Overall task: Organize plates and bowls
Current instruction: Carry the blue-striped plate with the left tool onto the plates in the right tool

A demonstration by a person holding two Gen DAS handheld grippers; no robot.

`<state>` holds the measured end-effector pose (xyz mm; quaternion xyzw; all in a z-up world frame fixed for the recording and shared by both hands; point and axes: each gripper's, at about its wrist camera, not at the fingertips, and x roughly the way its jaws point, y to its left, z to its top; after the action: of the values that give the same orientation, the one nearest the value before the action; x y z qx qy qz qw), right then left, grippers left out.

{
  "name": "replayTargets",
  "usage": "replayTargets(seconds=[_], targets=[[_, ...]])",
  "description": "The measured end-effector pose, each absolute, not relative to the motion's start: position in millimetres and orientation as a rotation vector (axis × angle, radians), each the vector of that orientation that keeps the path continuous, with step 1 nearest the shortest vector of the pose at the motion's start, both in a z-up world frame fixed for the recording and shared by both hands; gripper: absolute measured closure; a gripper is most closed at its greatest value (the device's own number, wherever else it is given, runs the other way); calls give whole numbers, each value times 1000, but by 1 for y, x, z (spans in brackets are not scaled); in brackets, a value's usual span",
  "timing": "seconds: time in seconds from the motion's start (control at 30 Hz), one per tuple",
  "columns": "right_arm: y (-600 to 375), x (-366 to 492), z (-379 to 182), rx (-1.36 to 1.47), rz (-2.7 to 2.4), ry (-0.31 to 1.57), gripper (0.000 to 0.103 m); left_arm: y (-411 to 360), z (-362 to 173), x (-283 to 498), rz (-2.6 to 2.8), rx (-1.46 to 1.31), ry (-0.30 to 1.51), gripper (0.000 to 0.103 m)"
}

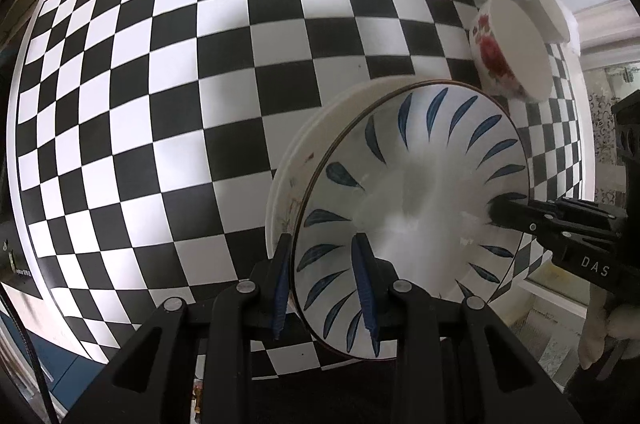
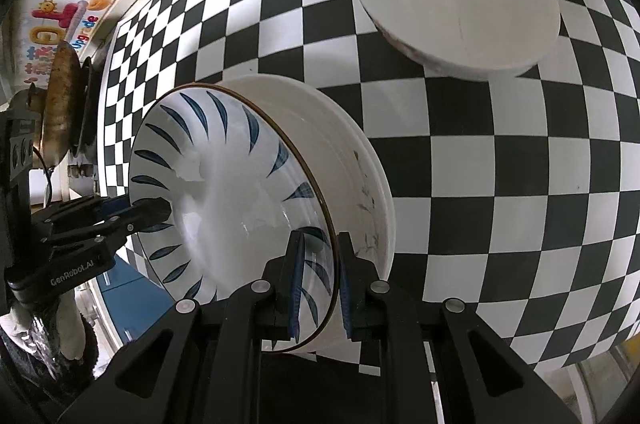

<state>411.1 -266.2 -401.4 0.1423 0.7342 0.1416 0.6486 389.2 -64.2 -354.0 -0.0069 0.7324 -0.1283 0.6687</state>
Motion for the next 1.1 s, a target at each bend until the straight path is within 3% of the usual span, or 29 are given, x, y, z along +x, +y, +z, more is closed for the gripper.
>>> replayTargets(seconds=[0.7,1.1], targets=[[-261,413,-411,254,311,1686,85,-73,-380,384,-248,-22,1682,77],[-250,411,-408,193,308,1688,78,-63,-377,383,-155,-60,1656,75]])
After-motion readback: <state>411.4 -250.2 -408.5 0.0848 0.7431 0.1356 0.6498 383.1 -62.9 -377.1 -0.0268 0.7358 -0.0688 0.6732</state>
